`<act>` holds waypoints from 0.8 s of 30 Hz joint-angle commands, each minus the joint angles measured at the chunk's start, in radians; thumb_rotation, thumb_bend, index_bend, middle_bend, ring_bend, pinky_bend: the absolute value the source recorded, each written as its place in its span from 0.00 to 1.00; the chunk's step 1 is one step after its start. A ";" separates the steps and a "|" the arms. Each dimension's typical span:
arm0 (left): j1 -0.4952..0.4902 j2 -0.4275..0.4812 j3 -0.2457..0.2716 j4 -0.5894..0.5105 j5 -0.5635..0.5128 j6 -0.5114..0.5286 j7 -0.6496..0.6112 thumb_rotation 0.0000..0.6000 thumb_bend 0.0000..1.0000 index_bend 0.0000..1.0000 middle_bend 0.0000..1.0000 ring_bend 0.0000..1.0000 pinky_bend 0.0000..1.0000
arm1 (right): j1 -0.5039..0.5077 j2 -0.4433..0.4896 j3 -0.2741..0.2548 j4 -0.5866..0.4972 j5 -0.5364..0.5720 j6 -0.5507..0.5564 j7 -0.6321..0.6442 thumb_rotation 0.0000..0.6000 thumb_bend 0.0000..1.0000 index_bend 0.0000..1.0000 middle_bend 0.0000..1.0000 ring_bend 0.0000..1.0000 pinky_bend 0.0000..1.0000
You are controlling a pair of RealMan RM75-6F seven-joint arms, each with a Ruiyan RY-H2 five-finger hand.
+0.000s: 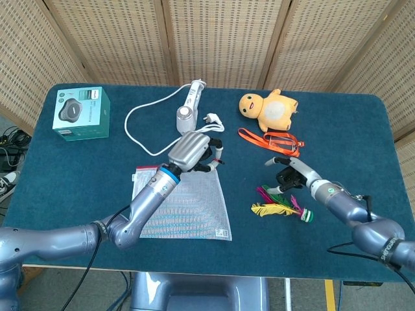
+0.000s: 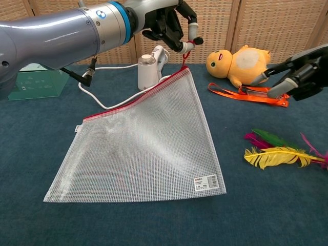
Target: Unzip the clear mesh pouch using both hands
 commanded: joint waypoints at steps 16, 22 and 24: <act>-0.031 -0.050 -0.008 0.076 -0.011 0.026 -0.030 1.00 0.97 0.97 1.00 0.96 1.00 | 0.185 -0.155 -0.014 0.108 0.181 -0.012 -0.041 1.00 0.16 0.34 0.91 0.98 1.00; -0.039 -0.082 -0.013 0.094 -0.003 0.047 -0.044 1.00 0.97 0.97 1.00 0.96 1.00 | 0.242 -0.182 -0.066 0.132 0.271 0.028 -0.057 1.00 0.20 0.37 0.91 0.98 1.00; -0.042 -0.093 -0.013 0.101 0.001 0.056 -0.044 1.00 0.97 0.97 1.00 0.96 1.00 | 0.259 -0.186 -0.077 0.127 0.299 0.044 -0.064 1.00 0.22 0.39 0.91 0.98 1.00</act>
